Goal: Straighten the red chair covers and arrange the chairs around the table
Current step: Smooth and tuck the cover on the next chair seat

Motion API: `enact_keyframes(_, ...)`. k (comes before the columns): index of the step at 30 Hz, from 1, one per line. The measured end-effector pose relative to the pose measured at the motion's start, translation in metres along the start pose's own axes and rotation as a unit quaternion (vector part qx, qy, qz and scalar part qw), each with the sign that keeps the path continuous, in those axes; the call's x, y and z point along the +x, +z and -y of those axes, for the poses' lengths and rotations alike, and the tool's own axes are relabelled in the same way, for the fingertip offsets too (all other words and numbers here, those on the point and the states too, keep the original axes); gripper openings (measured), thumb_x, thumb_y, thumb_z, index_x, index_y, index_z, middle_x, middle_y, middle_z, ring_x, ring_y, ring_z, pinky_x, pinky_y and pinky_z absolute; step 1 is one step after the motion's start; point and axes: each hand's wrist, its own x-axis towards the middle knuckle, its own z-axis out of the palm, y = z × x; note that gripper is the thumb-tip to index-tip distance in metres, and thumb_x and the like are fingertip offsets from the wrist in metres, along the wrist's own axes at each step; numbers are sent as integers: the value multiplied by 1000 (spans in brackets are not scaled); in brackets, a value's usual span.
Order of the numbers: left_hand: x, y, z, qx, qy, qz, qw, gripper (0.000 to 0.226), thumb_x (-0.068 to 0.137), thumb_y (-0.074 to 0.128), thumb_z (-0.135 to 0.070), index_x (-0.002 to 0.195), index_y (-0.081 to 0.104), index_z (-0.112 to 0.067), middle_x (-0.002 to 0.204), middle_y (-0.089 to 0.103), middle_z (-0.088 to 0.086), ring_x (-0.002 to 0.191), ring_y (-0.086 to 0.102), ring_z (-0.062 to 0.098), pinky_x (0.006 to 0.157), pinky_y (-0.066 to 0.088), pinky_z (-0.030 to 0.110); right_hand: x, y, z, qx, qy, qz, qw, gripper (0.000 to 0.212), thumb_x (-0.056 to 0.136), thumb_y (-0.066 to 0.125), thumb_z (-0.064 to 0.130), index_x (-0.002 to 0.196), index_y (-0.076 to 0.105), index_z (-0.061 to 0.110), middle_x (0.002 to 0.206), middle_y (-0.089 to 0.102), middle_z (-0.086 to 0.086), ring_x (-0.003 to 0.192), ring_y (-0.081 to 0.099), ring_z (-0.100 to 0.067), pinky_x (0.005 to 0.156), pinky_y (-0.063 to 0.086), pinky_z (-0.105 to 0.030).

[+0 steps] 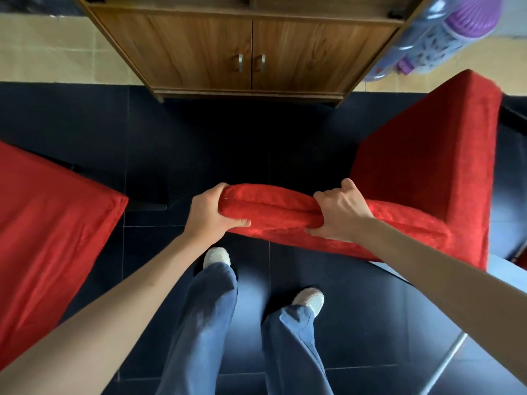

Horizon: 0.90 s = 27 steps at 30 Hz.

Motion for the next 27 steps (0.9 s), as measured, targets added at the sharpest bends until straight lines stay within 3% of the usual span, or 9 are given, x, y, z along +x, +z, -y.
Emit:
enact_keyframes(6,1,-6,-39,16,22,5,1000,58,47,94,-32,90,56,-33,78,60,-22,78,57,-16,66,41,-1,-18,-20,-18,8,16,-11,1000,60,69,57,73,88,52,17,81,64,2,75,61,-21,81,31,-34)
enact_keyframes(9,3,-10,-59,8,25,14,1000,57,47,94,-32,91,58,-34,80,63,-21,80,58,-16,66,41,0,-30,-30,-27,9,24,-26,999,57,68,58,73,85,47,20,82,65,2,74,62,-21,74,26,-34)
enact_keyframes(13,6,-11,-86,1,53,21,998,70,45,94,-32,106,59,-32,91,64,-21,89,58,-11,74,42,1,-51,-43,-41,11,34,-59,998,56,64,61,70,76,38,21,73,65,1,65,62,-23,69,18,-34)
enact_keyframes(16,8,-10,-100,2,41,79,996,81,49,93,-18,119,54,-30,98,65,-16,92,61,-4,85,49,17,-68,-46,-49,10,46,-80,996,52,62,66,67,72,50,18,66,64,-1,58,61,-24,67,23,-34)
enact_keyframes(18,6,-9,-106,-2,28,93,995,65,52,91,-11,106,60,-29,91,69,-10,88,66,4,85,55,32,-77,-44,-50,16,50,-73,996,53,63,66,66,76,57,16,67,65,-1,60,62,-24,68,27,-35)
enact_keyframes(20,4,-8,-114,3,29,91,995,55,52,91,-10,95,63,-29,85,70,-7,83,68,8,83,55,37,-84,-45,-53,22,55,-72,996,53,66,63,67,79,57,16,70,65,-1,64,62,-24,70,27,-35)
enact_keyframes(27,-6,-4,-166,-4,48,86,995,52,44,94,-15,86,67,-30,79,70,-13,79,66,0,77,53,26,-122,-61,-82,44,85,-104,990,53,63,69,65,80,56,16,71,66,-2,66,63,-25,74,32,-37)
